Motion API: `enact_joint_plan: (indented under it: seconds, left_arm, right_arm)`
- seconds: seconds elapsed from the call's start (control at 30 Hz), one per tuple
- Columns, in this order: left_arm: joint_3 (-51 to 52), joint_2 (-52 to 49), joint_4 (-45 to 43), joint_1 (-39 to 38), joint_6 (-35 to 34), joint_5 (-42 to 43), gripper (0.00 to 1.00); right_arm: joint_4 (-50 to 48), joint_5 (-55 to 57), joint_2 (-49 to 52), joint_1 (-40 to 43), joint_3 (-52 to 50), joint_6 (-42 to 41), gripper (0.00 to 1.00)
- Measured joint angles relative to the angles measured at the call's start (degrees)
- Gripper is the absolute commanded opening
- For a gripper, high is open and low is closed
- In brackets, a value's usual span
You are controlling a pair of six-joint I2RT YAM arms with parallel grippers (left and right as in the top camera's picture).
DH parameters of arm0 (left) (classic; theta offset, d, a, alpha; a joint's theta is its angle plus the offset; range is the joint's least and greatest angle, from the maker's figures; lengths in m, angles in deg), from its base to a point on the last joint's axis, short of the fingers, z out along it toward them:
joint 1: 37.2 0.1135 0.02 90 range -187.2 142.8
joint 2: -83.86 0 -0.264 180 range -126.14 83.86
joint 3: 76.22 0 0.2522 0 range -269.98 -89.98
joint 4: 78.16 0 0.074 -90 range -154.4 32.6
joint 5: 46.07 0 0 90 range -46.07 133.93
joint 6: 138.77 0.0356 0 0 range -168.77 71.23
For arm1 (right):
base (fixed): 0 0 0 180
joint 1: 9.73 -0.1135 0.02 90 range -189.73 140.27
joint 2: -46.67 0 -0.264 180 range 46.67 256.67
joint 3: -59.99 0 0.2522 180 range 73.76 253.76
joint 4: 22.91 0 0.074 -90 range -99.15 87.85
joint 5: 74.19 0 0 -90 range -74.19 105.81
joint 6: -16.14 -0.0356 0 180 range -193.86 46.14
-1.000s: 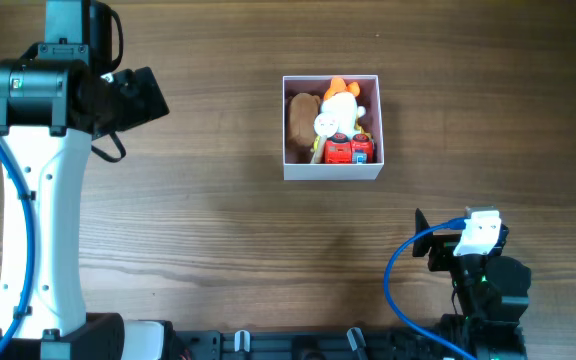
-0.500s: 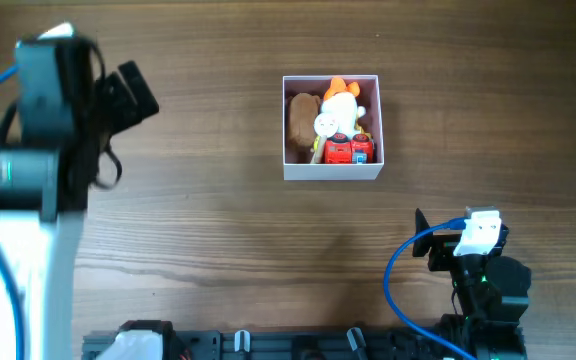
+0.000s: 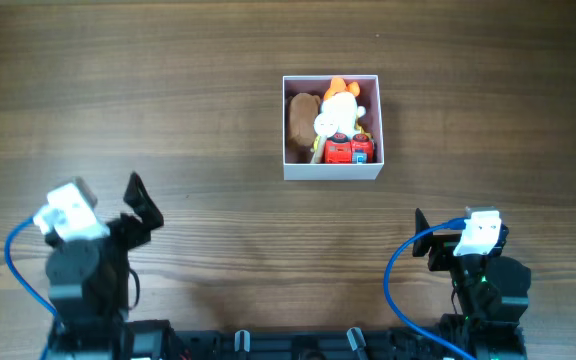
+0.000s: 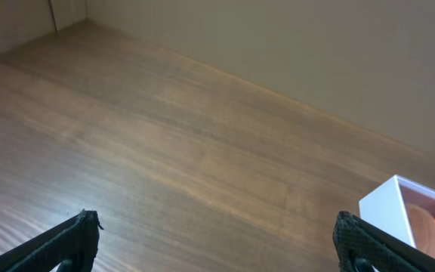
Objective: Pack container
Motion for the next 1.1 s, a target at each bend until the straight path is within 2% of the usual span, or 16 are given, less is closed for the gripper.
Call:
enact_joint_plan:
  seconds: [0.17, 0.43, 0.7, 1.1]
  left_arm:
    - [9.6, 10.2, -1.4, 0.3, 0.0, 2.4, 1.00]
    - [20.4, 15.3, -9.5, 0.3, 0.0, 9.4, 1.00]
    - [26.9, 17.6, -14.1, -1.8, -0.2, 12.7, 1.00]
    - [28.2, 21.1, -15.0, -2.3, -0.2, 13.2, 1.00]
  right_arm:
    - [0.0, 0.0, 0.0, 0.0, 0.0, 0.0, 1.00]
    - [0.0, 0.0, 0.0, 0.0, -0.1, 0.0, 1.00]
    - [0.0, 0.0, 0.0, 0.0, -0.1, 0.0, 1.00]
    - [0.0, 0.0, 0.0, 0.0, -0.1, 0.0, 1.00]
